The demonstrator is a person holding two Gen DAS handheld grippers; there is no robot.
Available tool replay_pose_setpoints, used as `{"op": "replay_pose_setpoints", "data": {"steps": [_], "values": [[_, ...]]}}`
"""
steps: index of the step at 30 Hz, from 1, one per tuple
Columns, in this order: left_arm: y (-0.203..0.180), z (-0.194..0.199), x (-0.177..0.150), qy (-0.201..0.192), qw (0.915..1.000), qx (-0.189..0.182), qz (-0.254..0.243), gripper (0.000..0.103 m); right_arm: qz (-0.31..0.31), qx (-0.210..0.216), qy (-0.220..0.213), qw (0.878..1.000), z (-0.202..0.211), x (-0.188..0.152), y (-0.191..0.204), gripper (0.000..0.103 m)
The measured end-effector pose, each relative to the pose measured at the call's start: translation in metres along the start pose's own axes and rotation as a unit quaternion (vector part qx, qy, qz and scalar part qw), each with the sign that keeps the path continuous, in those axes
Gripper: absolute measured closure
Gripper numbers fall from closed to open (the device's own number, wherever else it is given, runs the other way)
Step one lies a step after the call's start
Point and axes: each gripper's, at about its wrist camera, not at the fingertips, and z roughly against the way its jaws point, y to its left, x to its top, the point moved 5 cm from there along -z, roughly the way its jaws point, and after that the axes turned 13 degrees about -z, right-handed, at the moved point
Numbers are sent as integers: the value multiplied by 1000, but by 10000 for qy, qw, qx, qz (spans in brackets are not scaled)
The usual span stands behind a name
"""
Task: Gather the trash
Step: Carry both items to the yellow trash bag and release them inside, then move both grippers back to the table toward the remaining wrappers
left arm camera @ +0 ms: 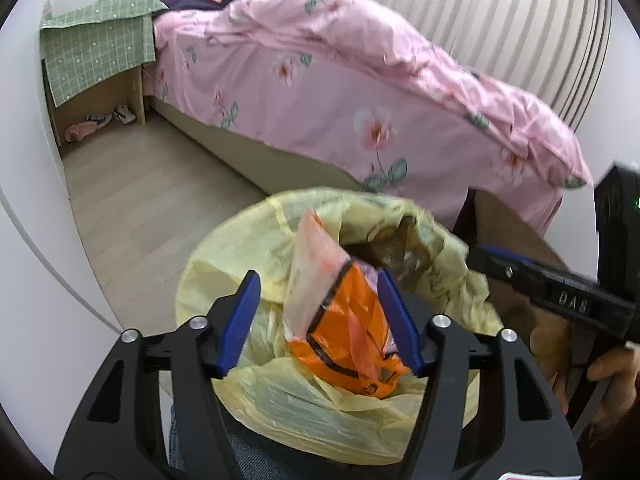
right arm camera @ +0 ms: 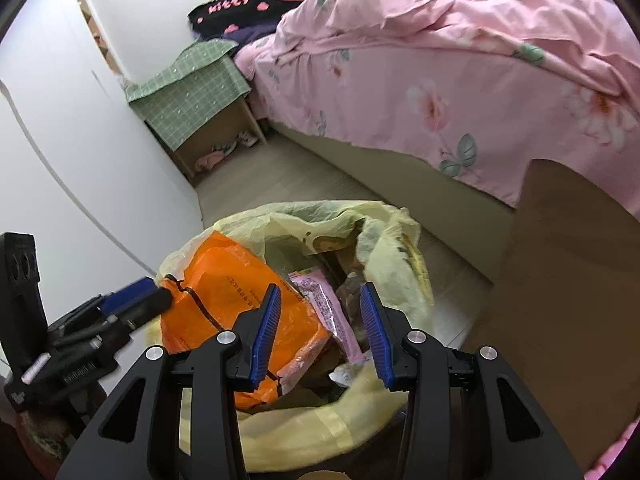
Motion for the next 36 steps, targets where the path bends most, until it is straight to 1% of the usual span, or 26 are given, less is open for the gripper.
{"op": "replay_pose_setpoints", "data": {"steps": [4,7,9,11,13,15,16,17,18,20,22,23,25,27,29,31,34,35,36], "values": [[7,16,9,-279,9992,-51,281,40,-33,-128,-268,9996,32,-5,-8,64],[8,24,13,-342,9982,-185,462,40,-8,-335,-510,9981,62,-13,-19,64],[2,28,14,-354,9979,-273,463,39,-4,-534,-694,9962,85,-23,-31,64],[-9,32,15,-353,9980,-378,357,37,-59,-695,-834,9941,107,-33,-43,64],[-23,34,16,-373,9974,-564,230,34,-119,-829,-942,9920,128,-45,-56,63],[-43,36,16,-376,9951,-909,136,31,-166,-1021,-1089,9887,152,-60,-71,62],[-56,36,15,-355,9931,-1112,68,28,-174,-1073,-1124,9877,158,-65,-75,56],[-66,35,14,-332,9920,-1216,0,28,-182,-1175,-1195,9857,170,-73,-82,52],[-78,35,13,-280,9907,-1326,-125,27,-176,-1283,-1283,9832,182,-83,-90,44],[-106,34,10,-178,9877,-1492,-437,27,-212,-1404,-1355,9805,197,-98,-102,43],[-132,32,5,-123,9838,-1633,-723,27,-277,-1564,-1277,9790,212,-115,-116,43],[-147,32,3,-97,9805,-1756,-872,27,-277,-1632,-1283,9778,218,-121,-121,43],[-177,32,-2,-55,9726,-2002,-1180,27,-268,-1872,-1449,9712,239,-135,-132,43],[-200,34,-5,-59,9662,-2139,-1439,27,-289,-2042,-1572,9658,256,-143,-143,43],[-225,35,-8,-46,9578,-2293,-1734,27,-387,-2229,-1713,9589,278,-147,-158,43],[-247,32,-9,9,9496,-2461,-1940,27,-391,-2309,-1802,9553,295,-147,-169,43],[-286,23,-4,131,9326,-2883,-2169,27,-208,-2625,-1998,9438,321,-138,-193,44],[-306,18,1,154,9232,-3066,-2313,27,-186,-2750,-1995,9403,327,-133,-207,44],[-319,14,5,166,9172,-3160,-2423,27,-231,-2822,-1969,9387,332,-128,-223,44]]}}
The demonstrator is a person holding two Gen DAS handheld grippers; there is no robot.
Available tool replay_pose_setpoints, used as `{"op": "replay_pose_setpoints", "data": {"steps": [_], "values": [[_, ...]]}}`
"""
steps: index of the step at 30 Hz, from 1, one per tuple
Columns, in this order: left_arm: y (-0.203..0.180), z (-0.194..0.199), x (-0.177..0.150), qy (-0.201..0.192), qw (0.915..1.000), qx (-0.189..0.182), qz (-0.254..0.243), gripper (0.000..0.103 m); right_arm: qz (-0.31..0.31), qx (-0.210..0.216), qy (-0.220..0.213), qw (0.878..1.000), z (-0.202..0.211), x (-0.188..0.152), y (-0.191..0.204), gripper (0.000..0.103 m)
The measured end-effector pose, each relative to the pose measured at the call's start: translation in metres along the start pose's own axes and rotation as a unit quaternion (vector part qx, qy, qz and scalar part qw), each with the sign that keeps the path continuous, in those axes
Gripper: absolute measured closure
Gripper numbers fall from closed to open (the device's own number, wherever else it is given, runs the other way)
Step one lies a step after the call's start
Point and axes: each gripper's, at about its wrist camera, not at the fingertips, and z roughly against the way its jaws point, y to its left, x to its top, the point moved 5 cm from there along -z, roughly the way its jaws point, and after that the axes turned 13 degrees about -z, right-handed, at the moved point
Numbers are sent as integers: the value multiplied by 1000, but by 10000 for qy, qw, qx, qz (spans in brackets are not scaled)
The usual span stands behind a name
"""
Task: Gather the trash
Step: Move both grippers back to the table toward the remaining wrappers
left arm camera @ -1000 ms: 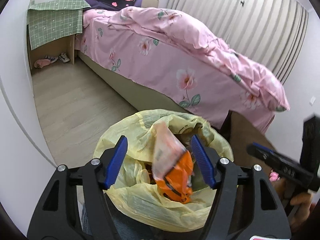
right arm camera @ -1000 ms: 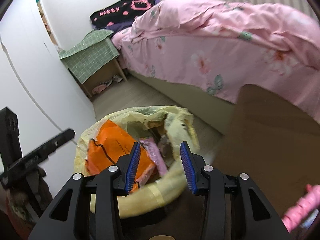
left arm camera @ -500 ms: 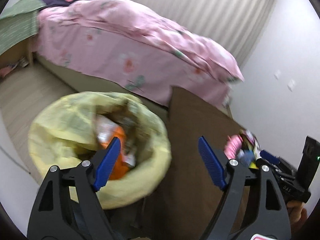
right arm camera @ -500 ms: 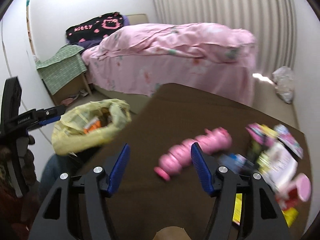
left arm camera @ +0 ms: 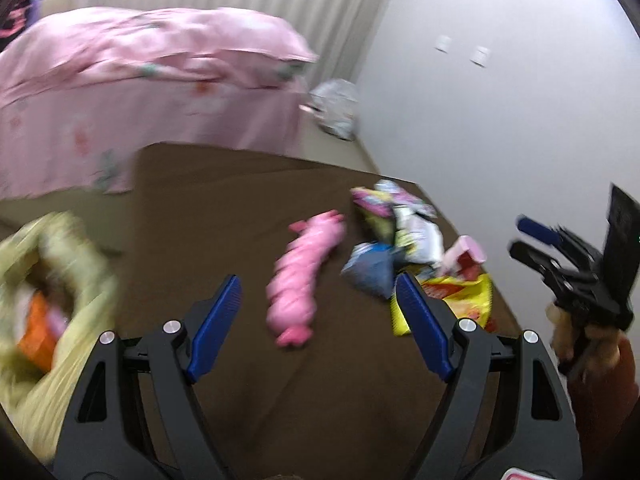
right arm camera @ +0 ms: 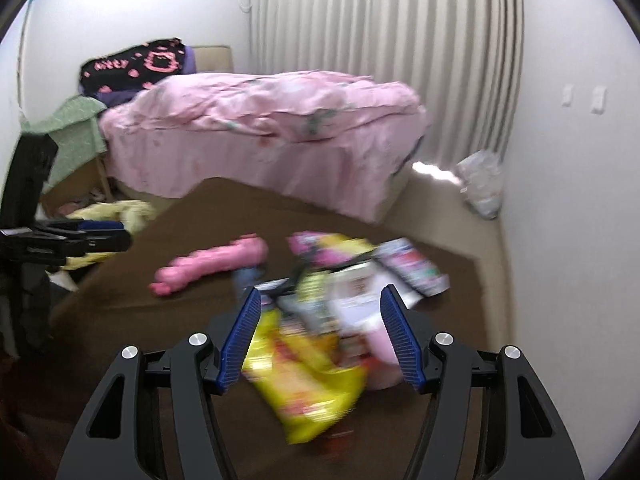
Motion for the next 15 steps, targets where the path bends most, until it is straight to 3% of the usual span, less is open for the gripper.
{"op": "replay_pose_setpoints", "data": {"steps": [5,12,15], "values": [[-25,-59,52,178,9977,-358,-551,28,-137,-41,429,9990,-53,21,-60,44],[-32,-137,100,701,9948,-488,-547,37,-51,255,811,9964,-143,37,-100,44],[-23,-157,107,779,9948,-573,-334,37,-16,302,980,9947,-175,37,-103,51]]}}
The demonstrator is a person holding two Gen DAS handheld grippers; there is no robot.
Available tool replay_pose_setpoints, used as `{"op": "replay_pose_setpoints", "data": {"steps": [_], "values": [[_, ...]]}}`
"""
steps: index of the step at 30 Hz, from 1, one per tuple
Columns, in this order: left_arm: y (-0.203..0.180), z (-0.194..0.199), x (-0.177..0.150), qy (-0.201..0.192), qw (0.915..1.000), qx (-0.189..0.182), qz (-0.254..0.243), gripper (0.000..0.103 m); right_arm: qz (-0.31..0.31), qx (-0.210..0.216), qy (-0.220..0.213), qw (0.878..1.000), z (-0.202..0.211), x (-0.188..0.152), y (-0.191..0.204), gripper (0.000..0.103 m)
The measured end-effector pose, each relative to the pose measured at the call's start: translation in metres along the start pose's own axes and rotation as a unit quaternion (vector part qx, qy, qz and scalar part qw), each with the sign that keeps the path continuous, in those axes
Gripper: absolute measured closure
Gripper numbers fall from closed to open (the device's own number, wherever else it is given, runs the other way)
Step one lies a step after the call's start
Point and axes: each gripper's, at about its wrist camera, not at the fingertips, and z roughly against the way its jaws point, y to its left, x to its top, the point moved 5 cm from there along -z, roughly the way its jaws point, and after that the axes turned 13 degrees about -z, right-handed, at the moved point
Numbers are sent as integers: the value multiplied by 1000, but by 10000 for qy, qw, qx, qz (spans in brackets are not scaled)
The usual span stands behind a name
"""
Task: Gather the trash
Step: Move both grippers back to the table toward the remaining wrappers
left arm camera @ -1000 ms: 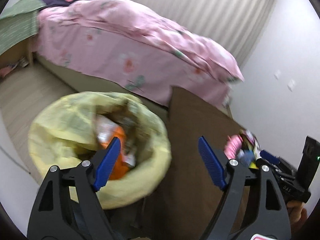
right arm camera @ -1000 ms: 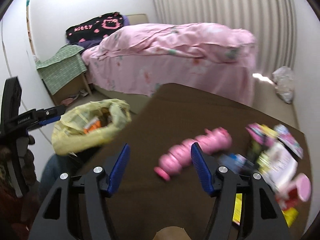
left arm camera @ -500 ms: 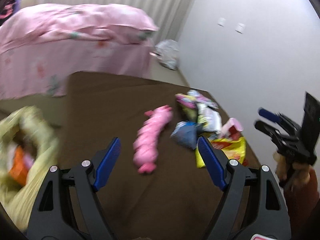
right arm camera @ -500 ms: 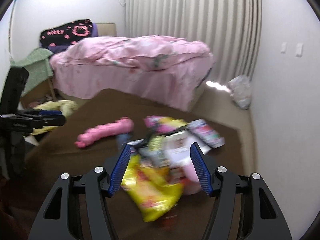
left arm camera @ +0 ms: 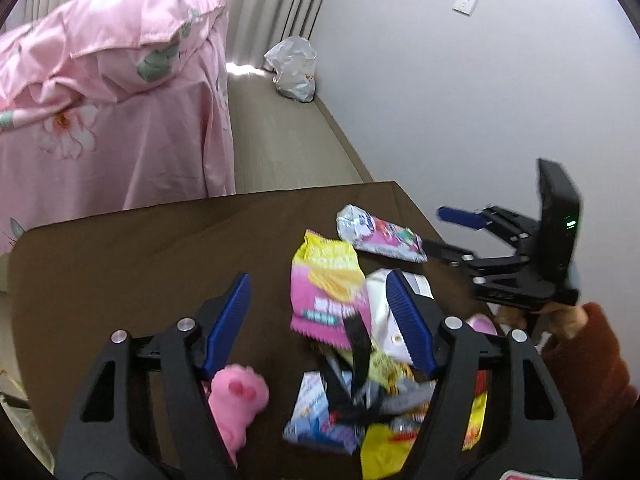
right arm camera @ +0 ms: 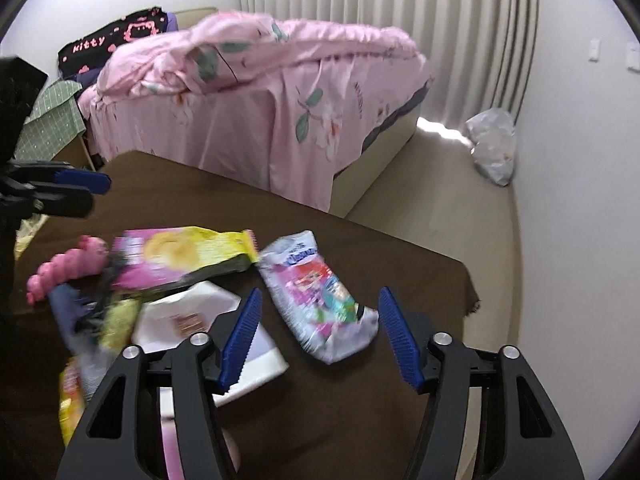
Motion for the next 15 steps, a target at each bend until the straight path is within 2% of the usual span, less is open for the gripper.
{"op": "replay_pose_setpoints", "data": {"steps": [5,6,7,8,10,11,15], "values": [[15,-24,-1,258,9990,-112,347,37,-161,228,341,9990,-40,2,-7,53],[17,-29,-2,327,9984,-168,428,37,-164,268,470,9984,-46,-1,-7,57],[18,-33,-3,363,9980,-223,477,38,-167,309,553,9978,-50,-4,-7,69],[17,-37,-4,405,9975,-272,520,38,-179,324,663,9971,-53,-9,-7,77],[13,-44,-6,479,9973,-266,482,38,-152,189,542,9982,-47,-14,-6,91],[10,-47,-7,509,9974,-272,441,39,-108,176,529,9984,-44,-16,-4,94],[-1,-55,-14,729,9969,-169,251,66,-98,46,420,9991,-27,-25,-2,97]]}}
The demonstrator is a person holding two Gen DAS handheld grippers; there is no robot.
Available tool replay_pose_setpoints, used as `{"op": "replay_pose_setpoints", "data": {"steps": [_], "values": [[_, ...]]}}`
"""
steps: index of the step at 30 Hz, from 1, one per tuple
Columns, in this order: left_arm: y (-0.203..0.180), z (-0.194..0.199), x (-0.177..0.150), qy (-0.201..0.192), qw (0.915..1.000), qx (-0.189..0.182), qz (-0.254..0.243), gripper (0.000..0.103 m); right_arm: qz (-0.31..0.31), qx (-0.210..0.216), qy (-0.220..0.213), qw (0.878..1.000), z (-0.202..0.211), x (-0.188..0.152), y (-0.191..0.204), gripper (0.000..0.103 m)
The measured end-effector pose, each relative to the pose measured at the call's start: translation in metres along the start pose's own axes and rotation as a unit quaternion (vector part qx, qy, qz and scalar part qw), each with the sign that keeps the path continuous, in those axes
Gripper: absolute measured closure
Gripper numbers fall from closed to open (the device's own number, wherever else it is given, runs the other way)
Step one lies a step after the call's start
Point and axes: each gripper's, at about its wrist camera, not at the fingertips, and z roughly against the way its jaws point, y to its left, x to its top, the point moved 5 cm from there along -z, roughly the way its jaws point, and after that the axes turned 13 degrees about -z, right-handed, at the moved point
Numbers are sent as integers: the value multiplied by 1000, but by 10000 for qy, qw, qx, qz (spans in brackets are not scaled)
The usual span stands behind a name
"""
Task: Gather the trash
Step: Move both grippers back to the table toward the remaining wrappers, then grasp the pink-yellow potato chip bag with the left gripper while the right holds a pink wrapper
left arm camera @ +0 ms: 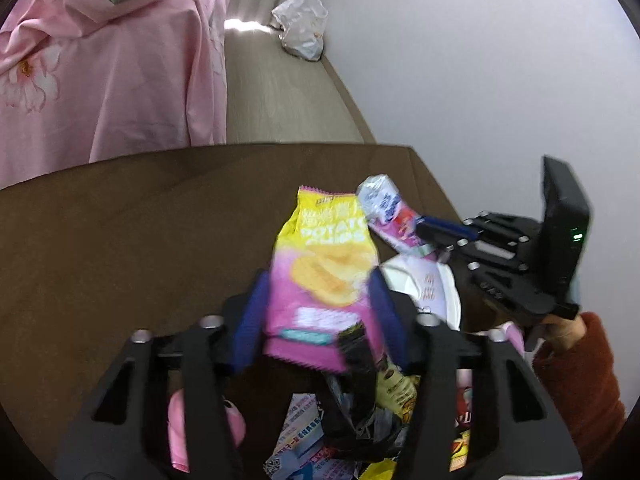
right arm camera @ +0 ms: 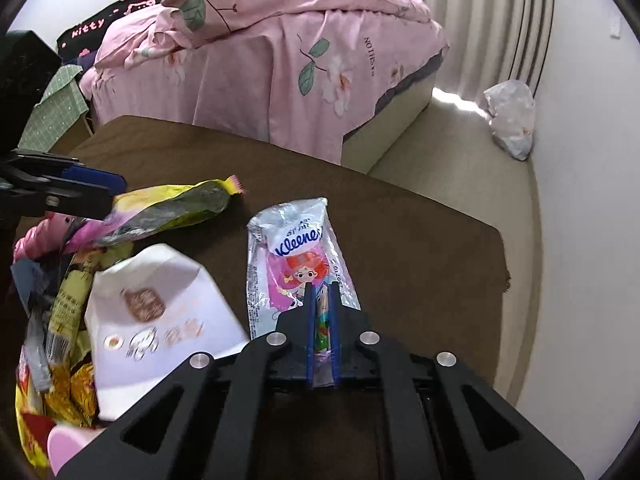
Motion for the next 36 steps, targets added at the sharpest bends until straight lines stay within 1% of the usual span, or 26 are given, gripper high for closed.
{"op": "replay_pose_setpoints", "data": {"steps": [2,3,4,6,13,14,17,20,21,23,24,25,26,28,30,31,32,34,36], "values": [[-3,1,-5,18,10000,20,-44,77,-84,31,-93,9999,11,-2,0,97],[-6,3,-8,10,9999,55,-113,90,-108,22,-154,9998,18,-1,1,98],[-8,5,-12,18,9995,187,-235,96,-126,5,-198,9997,23,-1,1,98],[-11,8,-18,25,9986,346,-409,100,-188,-4,-287,9994,34,1,2,99],[-16,27,-45,55,9982,261,-531,101,-436,-118,-576,9973,69,2,0,99],[-16,32,-49,29,9981,245,-562,101,-506,-190,-676,9963,80,2,-1,99],[-17,46,-60,-71,9981,160,-590,101,-668,-224,-920,9933,108,2,-1,99],[-23,56,-69,-242,9975,180,-642,101,-660,-274,-1207,9901,144,-4,8,99],[-24,62,-69,-333,9973,177,-635,100,-689,-243,-1292,9889,156,-8,11,99],[-24,67,-66,-523,9970,103,-568,92,-717,-187,-1425,9870,178,-22,21,99],[-23,70,-62,-644,9966,96,-511,78,-730,-187,-1471,9862,188,-31,26,99],[-22,71,-57,-734,9961,102,-470,66,-735,-191,-1494,9859,194,-40,30,99],[-21,73,-53,-849,9954,111,-425,63,-739,-170,-1500,9858,200,-53,35,99],[-20,67,-43,-873,9951,177,-439,59,-775,-144,-1470,9860,208,-75,43,99],[-17,53,-27,-756,9941,448,-629,59,-890,-57,-1406,9860,213,-101,49,99],[-16,48,-23,-738,9931,543,-735,58,-952,-28,-1391,9857,214,-109,51,99],[-16,39,-13,-664,9914,673,-910,58,-1043,-20,-1380,9849,215,-120,52,99],[-12,22,-7,-398,9916,713,-1005,57,-1175,-13,-1337,9840,215,-139,56,99],[-8,1,-5,58,9926,673,-1007,57,-1337,60,-1281,9827,213,-158,59,99]]}}
